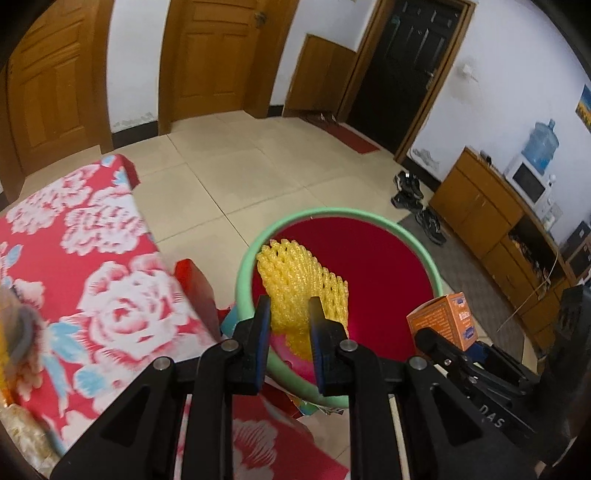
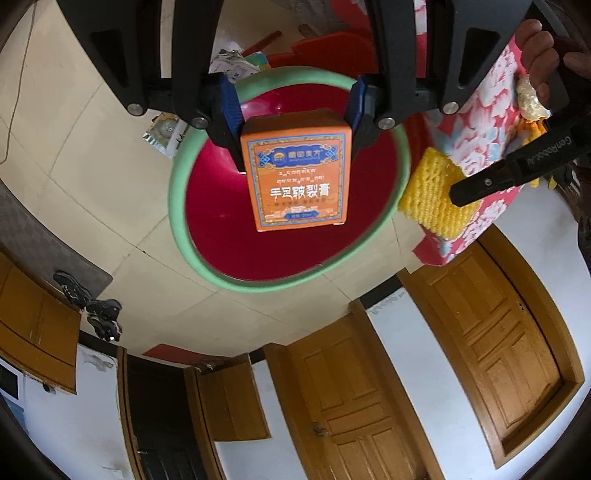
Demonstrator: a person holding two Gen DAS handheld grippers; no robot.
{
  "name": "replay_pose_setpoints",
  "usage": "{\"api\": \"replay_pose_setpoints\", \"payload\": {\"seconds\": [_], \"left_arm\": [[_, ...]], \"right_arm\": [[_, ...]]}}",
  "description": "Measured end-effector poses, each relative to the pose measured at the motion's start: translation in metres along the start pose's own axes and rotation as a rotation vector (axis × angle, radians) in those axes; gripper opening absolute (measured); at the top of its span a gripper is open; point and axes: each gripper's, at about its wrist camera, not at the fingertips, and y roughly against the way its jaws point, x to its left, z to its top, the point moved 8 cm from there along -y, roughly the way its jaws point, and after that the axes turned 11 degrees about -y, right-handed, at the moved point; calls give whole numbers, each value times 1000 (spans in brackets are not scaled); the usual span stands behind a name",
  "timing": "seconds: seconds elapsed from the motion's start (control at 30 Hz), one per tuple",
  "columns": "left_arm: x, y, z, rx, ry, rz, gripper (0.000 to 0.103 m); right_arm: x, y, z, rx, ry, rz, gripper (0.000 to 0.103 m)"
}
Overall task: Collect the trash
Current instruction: 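Open the left gripper over the bucket while the right gripper releases the box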
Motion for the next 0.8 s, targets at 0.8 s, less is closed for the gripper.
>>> {"api": "replay_pose_setpoints", "payload": {"seconds": [0.8], "left_arm": [[2, -3, 4, 29, 2, 67, 41]], "right_arm": [[-8, 7, 4, -28, 3, -16, 62]]}}
